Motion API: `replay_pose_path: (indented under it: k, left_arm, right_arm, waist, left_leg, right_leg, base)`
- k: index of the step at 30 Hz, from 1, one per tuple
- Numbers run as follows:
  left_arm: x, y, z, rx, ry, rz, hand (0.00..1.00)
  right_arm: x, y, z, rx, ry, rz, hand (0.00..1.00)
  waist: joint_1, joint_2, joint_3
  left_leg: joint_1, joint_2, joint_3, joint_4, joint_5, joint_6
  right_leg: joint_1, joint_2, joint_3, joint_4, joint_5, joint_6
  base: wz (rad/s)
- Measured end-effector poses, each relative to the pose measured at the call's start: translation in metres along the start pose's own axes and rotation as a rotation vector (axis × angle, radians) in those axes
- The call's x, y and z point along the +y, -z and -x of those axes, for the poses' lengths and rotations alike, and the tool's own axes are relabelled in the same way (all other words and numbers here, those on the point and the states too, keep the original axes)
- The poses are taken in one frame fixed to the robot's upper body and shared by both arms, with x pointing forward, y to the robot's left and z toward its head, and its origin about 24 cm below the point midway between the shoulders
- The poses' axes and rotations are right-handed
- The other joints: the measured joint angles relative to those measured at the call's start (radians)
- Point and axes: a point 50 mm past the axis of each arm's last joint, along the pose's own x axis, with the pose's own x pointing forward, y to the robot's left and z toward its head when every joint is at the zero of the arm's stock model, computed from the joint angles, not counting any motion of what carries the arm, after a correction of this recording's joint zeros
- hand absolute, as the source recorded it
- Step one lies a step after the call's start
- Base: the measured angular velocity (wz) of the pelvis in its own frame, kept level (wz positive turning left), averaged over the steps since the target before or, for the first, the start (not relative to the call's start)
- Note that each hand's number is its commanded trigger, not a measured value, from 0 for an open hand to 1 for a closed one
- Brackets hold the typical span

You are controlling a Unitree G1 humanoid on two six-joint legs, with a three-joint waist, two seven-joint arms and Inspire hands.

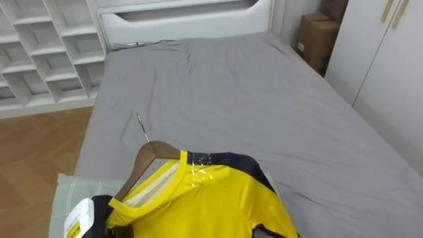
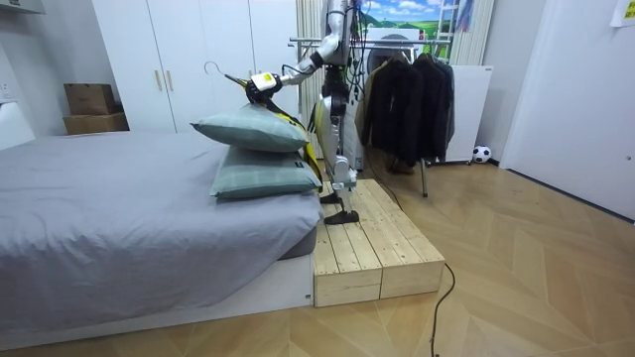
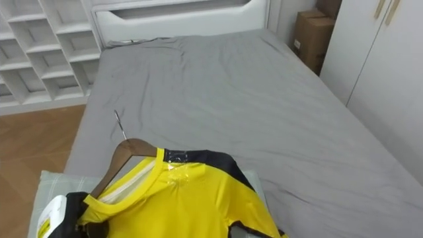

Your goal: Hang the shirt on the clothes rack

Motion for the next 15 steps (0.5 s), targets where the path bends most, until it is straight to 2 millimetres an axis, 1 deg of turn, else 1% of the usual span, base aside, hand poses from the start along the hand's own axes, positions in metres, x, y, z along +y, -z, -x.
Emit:
replay_pose_path:
  k: [3,5,7,11,15]
  left_arm:
    - [0.003,0.000,-0.001,-0.008,0.008,-0.014,1.00]
    - [0.006,-0.006,-0.003,-0.038,0.010,-0.009,1.00]
    - [0.015,-0.016,-0.005,-0.091,-0.002,0.001,1.00]
    - [0.022,-0.031,-0.007,-0.153,-0.023,0.027,1.00]
    - [0.029,-0.049,-0.007,-0.239,-0.054,0.016,1.00]
  right_arm:
    - [-0.003,0.003,0.001,0.007,0.011,-0.023,0.00]
    - [-0.005,0.006,0.001,0.013,0.021,-0.044,0.00]
    - [-0.007,0.008,0.002,0.017,0.029,-0.055,0.00]
    - [-0.007,0.011,0.003,0.024,0.031,-0.056,0.00]
    - [-0.009,0.013,0.003,0.036,0.046,-0.068,0.00]
  waist:
    - [-0.003,0.001,-0.0005]
    - [-0.001,0.000,-0.0012]
    - [-0.002,-0.002,-0.0024]
    - [-0.004,-0.005,-0.0038]
    - [-0.007,-0.008,-0.0049]
  left_leg:
    - [-0.001,0.000,0.000,0.002,0.000,0.000]
    - [-0.003,0.000,-0.002,0.006,0.000,0.000]
    - [-0.004,-0.001,-0.003,0.009,0.000,0.000]
    - [-0.004,-0.001,-0.003,0.008,0.000,0.000]
    - [-0.005,-0.001,-0.002,0.008,0.000,0.000]
  right_leg:
    - [-0.001,0.000,0.002,0.000,-0.001,-0.001]
    - [-0.003,0.000,-0.001,0.000,-0.001,-0.001]
    - [-0.004,-0.001,-0.003,0.001,-0.001,-0.001]
    - [0.000,-0.002,-0.004,0.001,-0.002,0.001]
    - [0.000,-0.002,-0.003,0.000,-0.004,0.002]
  base:
    - [0.00]
    - [0.04]
    - [0.00]
    - [0.00]
    - [0.00]
